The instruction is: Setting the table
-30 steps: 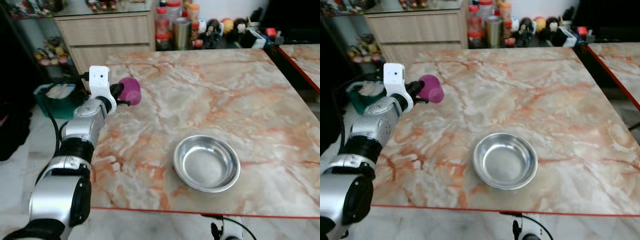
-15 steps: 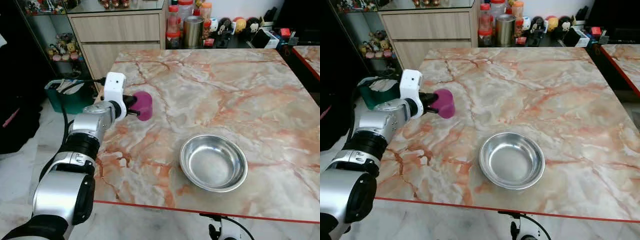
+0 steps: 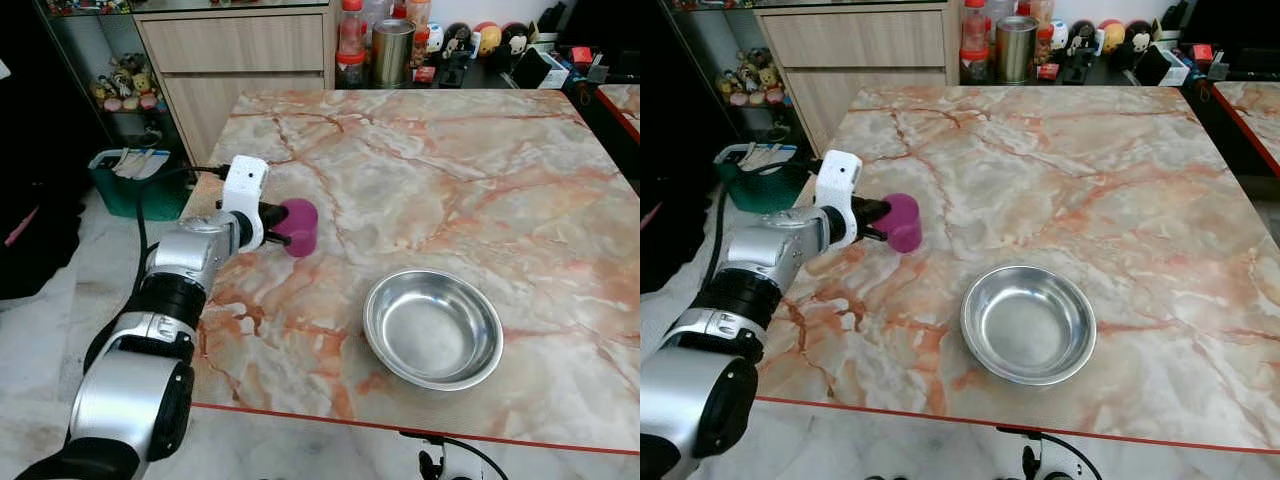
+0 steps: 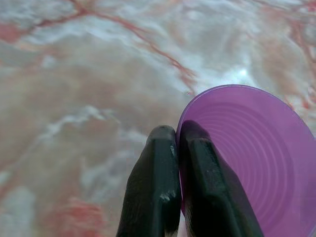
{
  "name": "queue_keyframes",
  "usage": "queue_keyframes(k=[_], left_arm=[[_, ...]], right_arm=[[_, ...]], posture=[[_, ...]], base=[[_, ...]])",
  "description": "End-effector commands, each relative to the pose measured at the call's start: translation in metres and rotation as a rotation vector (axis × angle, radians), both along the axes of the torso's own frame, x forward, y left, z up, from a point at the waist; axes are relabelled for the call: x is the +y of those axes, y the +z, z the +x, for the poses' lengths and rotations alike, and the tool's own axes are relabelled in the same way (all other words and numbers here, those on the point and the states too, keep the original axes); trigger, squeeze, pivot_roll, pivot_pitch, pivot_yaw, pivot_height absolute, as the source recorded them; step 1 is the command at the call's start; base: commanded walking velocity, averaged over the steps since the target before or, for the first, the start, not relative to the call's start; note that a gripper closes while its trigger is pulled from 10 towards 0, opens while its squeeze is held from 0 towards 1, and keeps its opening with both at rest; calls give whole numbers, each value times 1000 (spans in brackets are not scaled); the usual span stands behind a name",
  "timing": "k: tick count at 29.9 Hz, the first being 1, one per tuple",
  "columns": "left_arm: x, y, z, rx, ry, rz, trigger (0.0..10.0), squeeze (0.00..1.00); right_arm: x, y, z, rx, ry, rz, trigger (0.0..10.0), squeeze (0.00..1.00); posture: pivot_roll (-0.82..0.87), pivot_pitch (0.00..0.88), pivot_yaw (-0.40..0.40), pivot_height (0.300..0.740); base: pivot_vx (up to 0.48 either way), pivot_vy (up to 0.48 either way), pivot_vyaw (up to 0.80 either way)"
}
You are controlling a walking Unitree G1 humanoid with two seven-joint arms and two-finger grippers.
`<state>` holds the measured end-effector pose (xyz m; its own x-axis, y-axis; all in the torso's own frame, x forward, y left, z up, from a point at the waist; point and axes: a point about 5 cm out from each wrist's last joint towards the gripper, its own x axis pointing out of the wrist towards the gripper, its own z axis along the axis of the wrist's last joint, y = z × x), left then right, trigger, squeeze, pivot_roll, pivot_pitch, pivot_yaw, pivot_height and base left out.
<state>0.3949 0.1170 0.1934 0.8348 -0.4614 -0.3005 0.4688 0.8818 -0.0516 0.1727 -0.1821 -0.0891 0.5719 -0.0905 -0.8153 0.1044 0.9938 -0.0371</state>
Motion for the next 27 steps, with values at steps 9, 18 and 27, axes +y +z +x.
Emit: queue_keyframes(k=[9, 18, 27], left_arm=[[-3, 2, -6, 11, -59, 20, 10000, 0], [-6, -12, -14, 55, -91, 62, 10000, 0], [-10, -14, -17, 60, -113, 58, 10000, 0]], right_arm=[[-1, -2, -5, 19, -23, 3, 10000, 0], [-9, -1, -3, 11, -49, -14, 10000, 0], [-7, 0, -1, 3, -52, -14, 10000, 0]], posture=[[-14, 75, 69, 740], [-14, 79, 71, 740], [-12, 78, 71, 740]], base=[[0, 0, 0], [0, 0, 0], [0, 0, 0]])
